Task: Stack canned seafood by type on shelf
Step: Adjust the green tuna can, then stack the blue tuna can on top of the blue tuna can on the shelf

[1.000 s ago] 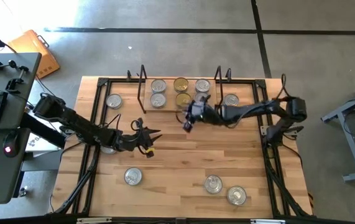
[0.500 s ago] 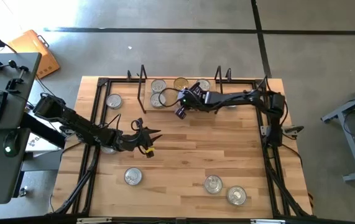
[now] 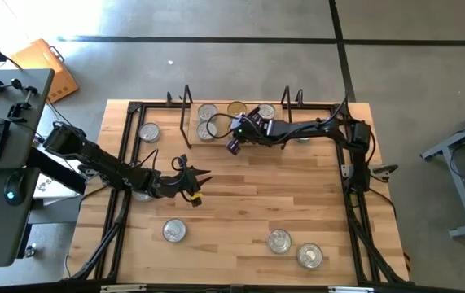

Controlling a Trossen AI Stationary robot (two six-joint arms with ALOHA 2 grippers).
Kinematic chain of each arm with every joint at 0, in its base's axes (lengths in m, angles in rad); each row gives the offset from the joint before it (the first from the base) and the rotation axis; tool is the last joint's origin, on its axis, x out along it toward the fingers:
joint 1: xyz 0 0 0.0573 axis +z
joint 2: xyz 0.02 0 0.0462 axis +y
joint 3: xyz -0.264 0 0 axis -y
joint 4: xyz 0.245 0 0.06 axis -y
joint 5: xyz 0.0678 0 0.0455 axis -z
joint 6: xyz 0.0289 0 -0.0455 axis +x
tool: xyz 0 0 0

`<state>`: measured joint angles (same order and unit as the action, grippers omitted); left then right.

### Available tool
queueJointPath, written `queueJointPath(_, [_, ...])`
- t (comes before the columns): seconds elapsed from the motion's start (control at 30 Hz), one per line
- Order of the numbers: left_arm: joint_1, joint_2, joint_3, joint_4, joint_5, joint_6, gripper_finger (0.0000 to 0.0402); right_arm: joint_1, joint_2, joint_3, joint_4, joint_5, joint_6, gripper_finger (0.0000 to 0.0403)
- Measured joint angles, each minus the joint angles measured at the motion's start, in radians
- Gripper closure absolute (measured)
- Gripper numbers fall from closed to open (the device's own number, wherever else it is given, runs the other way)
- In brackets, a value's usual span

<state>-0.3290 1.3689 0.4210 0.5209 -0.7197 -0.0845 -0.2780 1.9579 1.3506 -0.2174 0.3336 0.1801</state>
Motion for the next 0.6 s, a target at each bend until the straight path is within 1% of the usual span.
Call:
queueJointPath(0.1, [0.0,0.0,0.0,0.0,0.0,0.0,0.0316,-0.003,-0.003,0.0,0.028,0.004,-0.018,0.0402])
queueJointPath(0.17, [0.0,0.0,0.0,0.0,0.001,0.0,0.0316,-0.003,-0.017,0.008,0.016,0.005,-0.048,0.0402])
queueJointPath(0.27, [0.0,0.0,0.0,0.0,0.001,0.0,0.0316,0.039,-0.087,0.012,0.025,0.02,-0.12,0.0403])
queueJointPath(0.37, [0.0,0.001,0.0,0.0,0.002,-0.001,0.0316,0.157,-0.204,0.002,0.04,0.092,-0.222,0.0403])
queueJointPath(0.47, [0.0,0.001,0.0,0.0,0.003,0.0,0.0316,0.298,-0.314,-0.012,-0.041,0.198,-0.316,0.0403])
queueJointPath(0.53, [-0.001,0.001,0.0,-0.001,0.003,-0.001,0.0316,0.392,-0.379,-0.013,-0.125,0.278,-0.316,0.0403])
queueJointPath(0.6, [-0.002,0.002,0.0,-0.001,0.003,-0.002,0.0316,0.486,-0.44,-0.013,-0.229,0.351,-0.273,0.0403])
